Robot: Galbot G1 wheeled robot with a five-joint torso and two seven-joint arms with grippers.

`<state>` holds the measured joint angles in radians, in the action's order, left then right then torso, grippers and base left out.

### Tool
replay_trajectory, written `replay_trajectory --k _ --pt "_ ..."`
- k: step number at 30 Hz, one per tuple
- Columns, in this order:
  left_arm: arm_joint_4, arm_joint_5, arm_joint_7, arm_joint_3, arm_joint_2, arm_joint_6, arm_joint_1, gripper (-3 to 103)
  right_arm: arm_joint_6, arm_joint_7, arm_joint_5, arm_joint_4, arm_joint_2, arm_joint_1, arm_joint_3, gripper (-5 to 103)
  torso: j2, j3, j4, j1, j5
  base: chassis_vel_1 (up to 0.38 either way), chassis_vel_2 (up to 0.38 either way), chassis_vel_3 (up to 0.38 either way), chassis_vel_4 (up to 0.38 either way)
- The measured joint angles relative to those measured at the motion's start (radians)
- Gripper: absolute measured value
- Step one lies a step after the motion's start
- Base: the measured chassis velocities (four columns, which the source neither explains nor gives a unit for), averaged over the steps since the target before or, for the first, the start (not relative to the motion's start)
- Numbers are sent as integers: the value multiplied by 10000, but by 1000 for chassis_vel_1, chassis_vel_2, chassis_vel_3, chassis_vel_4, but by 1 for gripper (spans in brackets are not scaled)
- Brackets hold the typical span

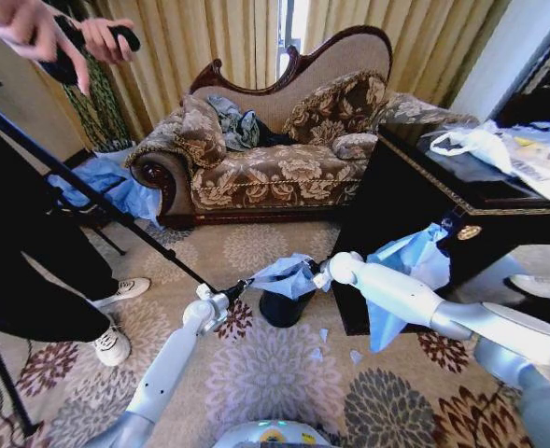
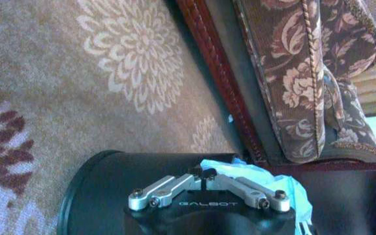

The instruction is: Place a garbage bag over the trash bin.

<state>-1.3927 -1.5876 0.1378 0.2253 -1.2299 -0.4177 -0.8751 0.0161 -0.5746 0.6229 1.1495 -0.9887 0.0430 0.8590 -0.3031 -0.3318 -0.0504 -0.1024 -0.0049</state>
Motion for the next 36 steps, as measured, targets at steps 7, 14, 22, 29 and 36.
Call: replay_trajectory --k 7,14,22,29,36 --pt "-36 137 -7 -11 17 7 29 0 38 -9 -26 222 -32 137 -161 100 0 0 1 0 1 0 0 0 0" --pt "-273 136 15 38 100 9 -79 0 55 -62 -177 754 330 -111 -141 100 0 0 0 0 -2 0 0 0 0" --pt "-216 165 20 -113 125 9 86 0 279 -95 -48 277 201 -143 -174 100 0 0 0 0 0 0 0 0 0" --pt "49 265 20 -234 81 12 269 0 420 -94 68 -112 64 184 -294 100 0 0 -1 0 0 0 0 0 0" --pt "105 364 -4 -280 88 13 243 0 559 -91 171 -177 131 475 -449 100 0 0 0 0 1 0 0 0 0"
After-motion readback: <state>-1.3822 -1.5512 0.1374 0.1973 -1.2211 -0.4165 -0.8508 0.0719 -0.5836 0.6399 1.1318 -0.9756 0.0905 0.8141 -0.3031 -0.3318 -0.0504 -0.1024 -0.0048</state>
